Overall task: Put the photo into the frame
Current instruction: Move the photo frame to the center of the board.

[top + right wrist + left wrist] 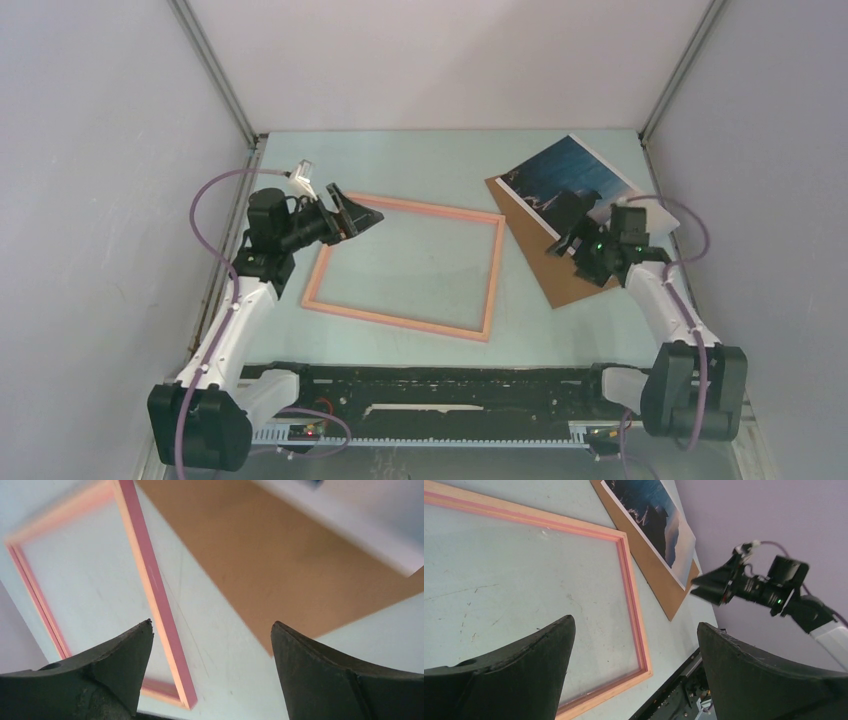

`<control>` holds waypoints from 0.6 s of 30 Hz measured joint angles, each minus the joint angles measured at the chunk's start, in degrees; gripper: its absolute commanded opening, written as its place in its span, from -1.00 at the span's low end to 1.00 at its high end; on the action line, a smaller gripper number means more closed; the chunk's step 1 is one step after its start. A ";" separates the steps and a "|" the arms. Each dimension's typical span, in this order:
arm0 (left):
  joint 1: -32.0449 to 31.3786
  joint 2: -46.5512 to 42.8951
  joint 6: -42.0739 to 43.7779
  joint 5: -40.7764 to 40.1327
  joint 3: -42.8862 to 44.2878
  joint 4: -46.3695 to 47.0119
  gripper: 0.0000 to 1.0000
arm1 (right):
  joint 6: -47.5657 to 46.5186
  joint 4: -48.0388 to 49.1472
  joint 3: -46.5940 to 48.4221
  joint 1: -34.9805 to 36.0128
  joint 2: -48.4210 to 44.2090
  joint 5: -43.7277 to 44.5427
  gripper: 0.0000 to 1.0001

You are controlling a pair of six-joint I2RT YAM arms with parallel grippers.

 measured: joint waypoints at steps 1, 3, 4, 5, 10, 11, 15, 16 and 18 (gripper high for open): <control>-0.11 0.00 0.02 -0.02 0.00 0.00 1.00 | -0.39 -0.50 2.05 -1.38 0.24 0.63 0.89; -0.35 0.00 0.11 -0.33 0.00 -0.04 1.00 | -0.87 -0.87 7.98 -3.48 3.13 3.30 0.88; -0.48 0.00 0.22 -0.52 0.00 -0.11 1.00 | -1.07 -0.76 10.71 -4.09 4.94 4.72 0.88; -0.63 0.00 0.50 -0.81 0.00 -0.33 1.00 | -1.27 -0.63 13.25 -4.48 6.82 6.05 0.88; -1.51 0.02 1.77 -2.51 0.00 -1.68 1.00 | -3.10 -0.61 18.49 -3.17 13.27 8.09 0.87; -1.66 0.02 1.97 -2.75 0.00 -1.84 1.00 | -3.61 -1.22 18.80 -1.86 14.64 7.93 0.87; -1.84 0.02 2.95 -3.91 0.00 -2.62 1.00 | -4.37 -2.23 18.71 6.29 18.29 5.64 0.85; -1.86 0.02 3.26 -4.22 0.00 -2.97 1.00 | -4.31 -1.84 18.32 9.11 18.82 4.79 0.84; -1.88 0.02 4.28 -5.57 0.00 -4.00 1.00 | -3.61 -0.61 16.90 13.46 19.34 2.93 0.83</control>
